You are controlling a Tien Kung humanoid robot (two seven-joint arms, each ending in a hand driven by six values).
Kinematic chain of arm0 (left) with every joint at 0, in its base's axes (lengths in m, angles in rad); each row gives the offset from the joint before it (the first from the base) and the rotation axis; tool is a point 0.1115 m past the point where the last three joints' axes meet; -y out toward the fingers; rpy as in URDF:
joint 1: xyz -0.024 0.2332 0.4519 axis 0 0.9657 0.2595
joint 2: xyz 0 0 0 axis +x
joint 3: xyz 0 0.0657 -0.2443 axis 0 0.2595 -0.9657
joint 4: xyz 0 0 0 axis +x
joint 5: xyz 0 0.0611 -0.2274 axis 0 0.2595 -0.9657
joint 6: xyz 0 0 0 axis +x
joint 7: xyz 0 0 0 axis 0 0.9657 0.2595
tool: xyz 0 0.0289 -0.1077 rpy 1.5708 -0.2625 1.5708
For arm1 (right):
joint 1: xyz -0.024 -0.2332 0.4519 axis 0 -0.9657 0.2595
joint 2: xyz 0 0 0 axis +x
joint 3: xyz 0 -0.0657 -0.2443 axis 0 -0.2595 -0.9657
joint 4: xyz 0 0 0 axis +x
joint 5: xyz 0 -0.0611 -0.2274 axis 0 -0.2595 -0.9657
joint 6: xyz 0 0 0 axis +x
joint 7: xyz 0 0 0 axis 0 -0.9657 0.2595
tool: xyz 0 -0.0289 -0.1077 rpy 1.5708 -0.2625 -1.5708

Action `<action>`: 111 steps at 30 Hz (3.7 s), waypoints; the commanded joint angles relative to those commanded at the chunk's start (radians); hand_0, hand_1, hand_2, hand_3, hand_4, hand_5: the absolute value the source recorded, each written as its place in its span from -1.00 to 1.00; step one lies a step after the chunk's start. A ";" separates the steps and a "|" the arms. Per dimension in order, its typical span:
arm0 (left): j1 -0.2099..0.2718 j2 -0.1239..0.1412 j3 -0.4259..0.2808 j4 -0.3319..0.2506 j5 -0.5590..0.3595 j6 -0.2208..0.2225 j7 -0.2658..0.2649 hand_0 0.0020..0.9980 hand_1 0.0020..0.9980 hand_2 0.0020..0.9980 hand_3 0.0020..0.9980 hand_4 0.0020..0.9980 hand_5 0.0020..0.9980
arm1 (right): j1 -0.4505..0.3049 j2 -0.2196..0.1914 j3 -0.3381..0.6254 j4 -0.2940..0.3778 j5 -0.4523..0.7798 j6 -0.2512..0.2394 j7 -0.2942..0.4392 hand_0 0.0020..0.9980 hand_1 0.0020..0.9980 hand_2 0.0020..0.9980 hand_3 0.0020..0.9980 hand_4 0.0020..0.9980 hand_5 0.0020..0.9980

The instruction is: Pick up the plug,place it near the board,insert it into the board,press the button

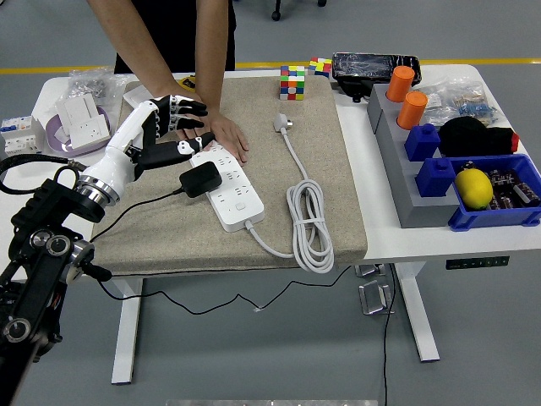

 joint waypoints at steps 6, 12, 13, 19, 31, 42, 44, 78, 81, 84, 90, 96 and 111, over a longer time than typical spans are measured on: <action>-0.009 -0.001 -0.014 0.041 -0.254 0.000 -0.001 1.00 1.00 1.00 1.00 1.00 -0.04 | -0.004 0.001 -0.003 0.000 -0.001 0.000 0.000 0.76 0.66 0.62 0.66 1.00 1.00; -0.014 0.010 -0.011 0.036 -0.402 0.004 -0.002 1.00 1.00 1.00 1.00 1.00 -0.05 | -0.005 -0.002 -0.007 0.001 -0.001 -0.001 -0.001 0.76 0.66 0.62 0.66 1.00 1.00; -0.016 0.012 -0.008 0.032 -0.364 0.004 -0.004 1.00 1.00 1.00 1.00 1.00 -0.05 | -0.005 -0.002 -0.008 0.001 -0.001 -0.001 -0.001 0.76 0.66 0.62 0.66 1.00 1.00; -0.053 0.041 0.038 0.033 -0.114 -0.037 -0.022 1.00 1.00 1.00 1.00 1.00 -0.09 | -0.003 -0.005 -0.009 0.000 0.001 0.000 -0.002 0.76 0.66 0.62 0.66 1.00 1.00; -0.135 0.074 0.165 0.150 0.391 -0.142 -0.054 1.00 1.00 0.96 0.91 1.00 -0.17 | 0.004 -0.004 0.001 0.001 0.002 0.001 0.000 0.76 0.66 0.61 0.66 1.00 1.00; -0.181 0.054 0.186 0.333 0.846 -0.020 -0.092 0.89 0.93 0.84 0.82 1.00 -0.17 | 0.012 -0.008 0.002 0.002 0.003 0.001 0.000 0.76 0.66 0.61 0.66 1.00 1.00; -0.186 0.048 0.183 0.359 0.889 0.008 -0.088 0.89 0.93 0.84 0.82 1.00 -0.17 | 0.012 -0.007 0.003 0.001 0.003 0.001 0.000 0.76 0.66 0.61 0.66 1.00 1.00; -0.220 -0.024 0.182 0.533 0.910 0.137 0.001 0.58 0.60 0.52 0.57 1.00 0.02 | 0.011 -0.009 -0.010 0.001 0.006 -0.002 -0.001 0.76 0.65 0.61 0.66 1.00 1.00; -0.224 -0.026 0.181 0.549 0.896 0.147 -0.002 0.53 0.54 0.45 0.50 1.00 0.05 | 0.011 -0.010 -0.010 0.001 0.006 -0.002 -0.001 0.76 0.65 0.61 0.66 1.00 1.00; -0.226 -0.028 0.178 0.565 0.884 0.165 -0.007 0.53 0.54 0.45 0.50 1.00 0.05 | 0.012 -0.010 -0.010 0.002 0.006 -0.003 -0.001 0.76 0.65 0.61 0.66 1.00 1.00; -0.233 -0.032 0.176 0.581 0.892 0.187 -0.009 0.45 0.48 0.37 0.40 1.00 0.07 | 0.012 -0.009 -0.010 0.001 0.007 -0.003 -0.002 0.76 0.65 0.61 0.66 1.00 1.00; -0.238 -0.033 0.173 0.591 0.901 0.188 -0.010 0.42 0.41 0.27 0.29 1.00 0.08 | 0.013 -0.009 -0.008 0.001 0.006 -0.003 -0.001 0.76 0.65 0.61 0.66 1.00 1.00; -0.245 -0.038 0.170 0.600 0.913 0.189 -0.010 0.28 0.20 -0.06 -0.03 0.91 -0.18 | 0.017 -0.010 -0.006 0.001 0.007 -0.003 -0.001 0.76 0.65 0.61 0.66 1.00 1.00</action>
